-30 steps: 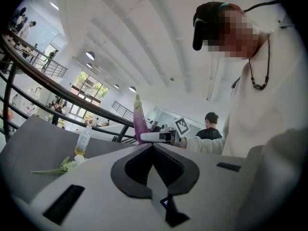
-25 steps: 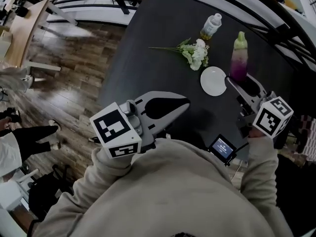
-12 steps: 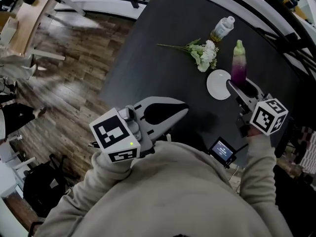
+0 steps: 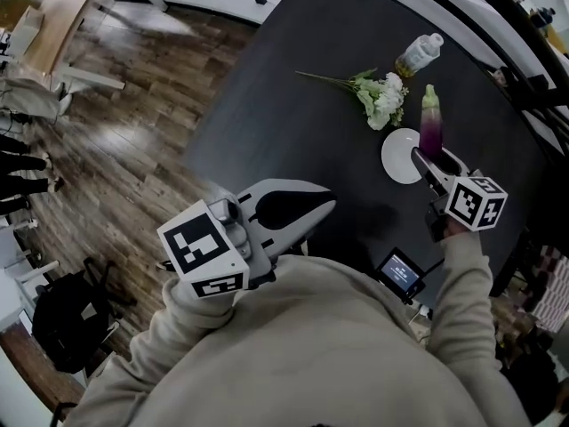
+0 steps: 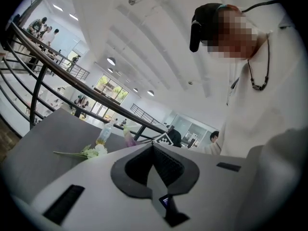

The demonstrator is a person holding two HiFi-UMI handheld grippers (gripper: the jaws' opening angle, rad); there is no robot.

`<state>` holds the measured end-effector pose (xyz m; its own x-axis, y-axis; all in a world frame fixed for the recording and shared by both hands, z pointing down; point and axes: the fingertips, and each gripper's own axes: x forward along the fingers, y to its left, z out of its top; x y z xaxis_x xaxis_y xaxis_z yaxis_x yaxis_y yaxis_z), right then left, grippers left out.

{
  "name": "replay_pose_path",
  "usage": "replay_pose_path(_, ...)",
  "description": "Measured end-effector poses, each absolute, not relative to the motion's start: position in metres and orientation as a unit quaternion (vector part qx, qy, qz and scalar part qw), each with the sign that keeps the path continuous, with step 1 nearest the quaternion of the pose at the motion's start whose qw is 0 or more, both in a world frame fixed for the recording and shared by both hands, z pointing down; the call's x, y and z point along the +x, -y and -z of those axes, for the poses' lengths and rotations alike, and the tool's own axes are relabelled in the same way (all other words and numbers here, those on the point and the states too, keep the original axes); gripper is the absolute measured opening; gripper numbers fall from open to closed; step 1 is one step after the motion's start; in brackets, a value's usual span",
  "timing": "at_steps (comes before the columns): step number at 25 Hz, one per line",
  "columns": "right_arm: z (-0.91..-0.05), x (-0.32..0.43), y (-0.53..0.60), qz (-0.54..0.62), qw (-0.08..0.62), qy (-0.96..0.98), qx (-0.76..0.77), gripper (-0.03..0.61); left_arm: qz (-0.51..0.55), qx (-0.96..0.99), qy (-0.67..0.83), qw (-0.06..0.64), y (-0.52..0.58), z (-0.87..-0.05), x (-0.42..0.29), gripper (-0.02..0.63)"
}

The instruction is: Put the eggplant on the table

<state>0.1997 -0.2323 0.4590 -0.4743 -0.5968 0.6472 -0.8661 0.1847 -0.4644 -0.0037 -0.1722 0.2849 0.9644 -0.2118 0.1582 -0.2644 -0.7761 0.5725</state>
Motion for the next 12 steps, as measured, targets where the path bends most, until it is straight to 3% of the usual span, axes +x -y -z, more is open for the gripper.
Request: replay_pose_path(12,-0.53,0.209,0.231,-0.444,0.222,0.722,0.482,0.238,-0.04,0.934,0.153,0.32,0.169,-0.29,-0.02,0.006)
